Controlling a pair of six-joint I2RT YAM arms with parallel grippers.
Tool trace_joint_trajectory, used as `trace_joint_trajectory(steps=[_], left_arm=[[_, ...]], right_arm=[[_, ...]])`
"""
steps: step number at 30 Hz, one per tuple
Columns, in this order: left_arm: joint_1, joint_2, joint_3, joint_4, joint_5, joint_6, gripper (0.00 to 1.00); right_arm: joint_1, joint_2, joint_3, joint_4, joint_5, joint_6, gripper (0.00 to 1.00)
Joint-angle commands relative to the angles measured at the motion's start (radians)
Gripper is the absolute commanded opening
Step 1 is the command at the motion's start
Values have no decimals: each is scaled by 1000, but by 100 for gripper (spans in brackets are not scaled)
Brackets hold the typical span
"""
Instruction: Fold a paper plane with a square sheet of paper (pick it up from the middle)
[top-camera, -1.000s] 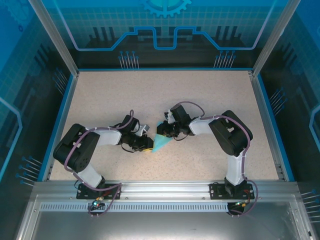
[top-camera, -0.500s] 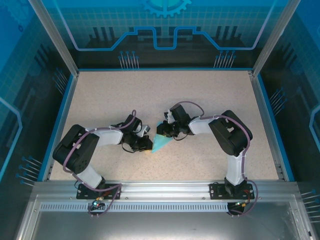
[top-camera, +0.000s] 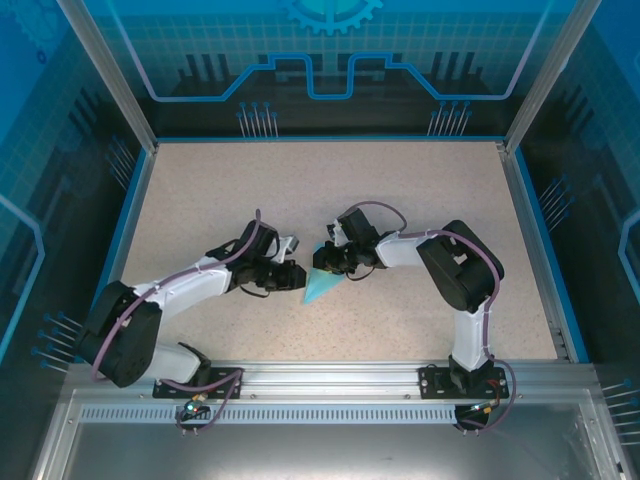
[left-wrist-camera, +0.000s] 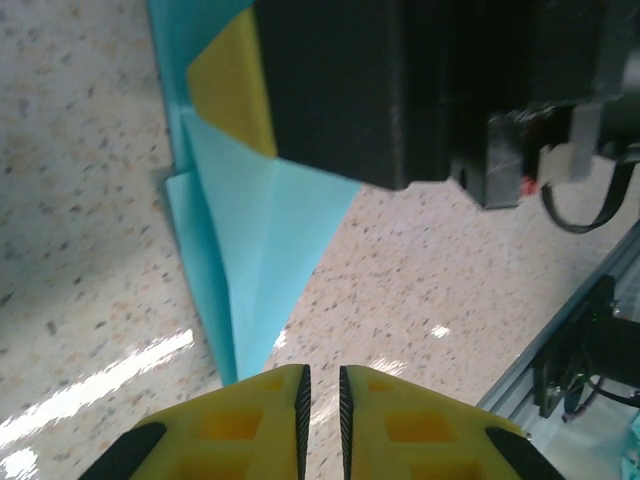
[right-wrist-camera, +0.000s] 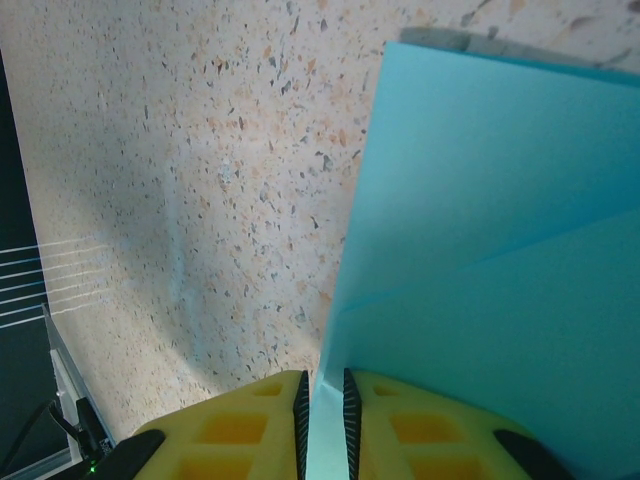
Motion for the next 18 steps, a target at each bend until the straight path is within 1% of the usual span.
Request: trace_joint_trajectory(steps=[1,3,6,9,18], left_arm=[[-3,56,30,79,80,-47,18],[-3,101,32,148,126,-76,18],[-3,164,36,206,156,-104,16],[-3,205,31,232,181,-117,16],[-1,262,-12,188,123,-76,15]], right_arm=[[13,47,-14,-97,52,-24,20],[14,51,-13,-99,53,-25,20],[13,54,-17,-97,51,-23,20],[14,53,-20,-95,52,-21,20],[13,54,-19,-101,53,-24,20]])
